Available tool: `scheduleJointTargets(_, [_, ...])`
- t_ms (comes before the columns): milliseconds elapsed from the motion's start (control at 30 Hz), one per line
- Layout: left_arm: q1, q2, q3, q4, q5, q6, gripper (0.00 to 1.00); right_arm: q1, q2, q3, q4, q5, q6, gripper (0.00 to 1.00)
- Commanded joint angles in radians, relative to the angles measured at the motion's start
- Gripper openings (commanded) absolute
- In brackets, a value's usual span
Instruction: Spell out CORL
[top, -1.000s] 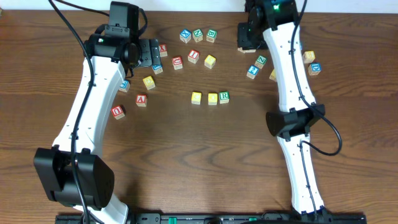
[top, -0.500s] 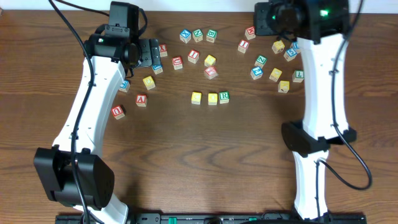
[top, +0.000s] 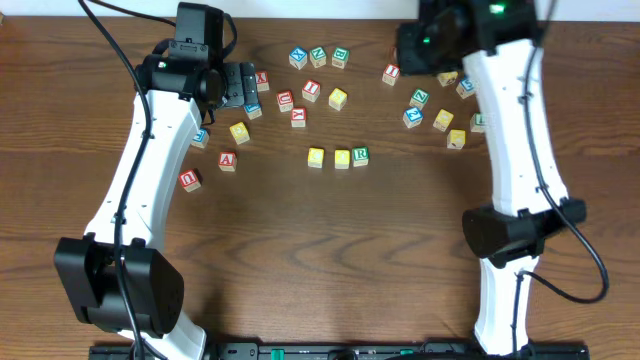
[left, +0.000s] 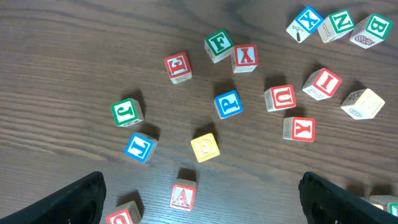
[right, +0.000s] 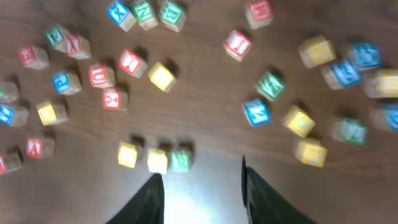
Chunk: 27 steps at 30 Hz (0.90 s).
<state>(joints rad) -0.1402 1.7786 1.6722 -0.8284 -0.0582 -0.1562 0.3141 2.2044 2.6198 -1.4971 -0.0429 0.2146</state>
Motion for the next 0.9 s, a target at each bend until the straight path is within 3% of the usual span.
scheduleJointTargets(0, [-0.001,0.014,0.0,-0.002,-0.003,0.003,0.98,0.052,0.008,-0.131,0.123,-0.076,-0.009,0.35])
scheduleJointTargets(300, [-0.001,0.014,0.0,-0.002,-0.003,0.003,0.98,0.162,0.008,-0.47,0.661,-0.124,0.091,0.33])
scheduleJointTargets(500, [-0.001,0.014,0.0,-0.002,-0.003,0.003,0.98,0.204,0.017,-0.632,0.917,-0.125,0.208,0.16])
scheduleJointTargets(867, [-0.001,0.014,0.0,-0.002,-0.003,0.003,0.98,0.206,0.169,-0.645,0.944,-0.203,0.233,0.02])
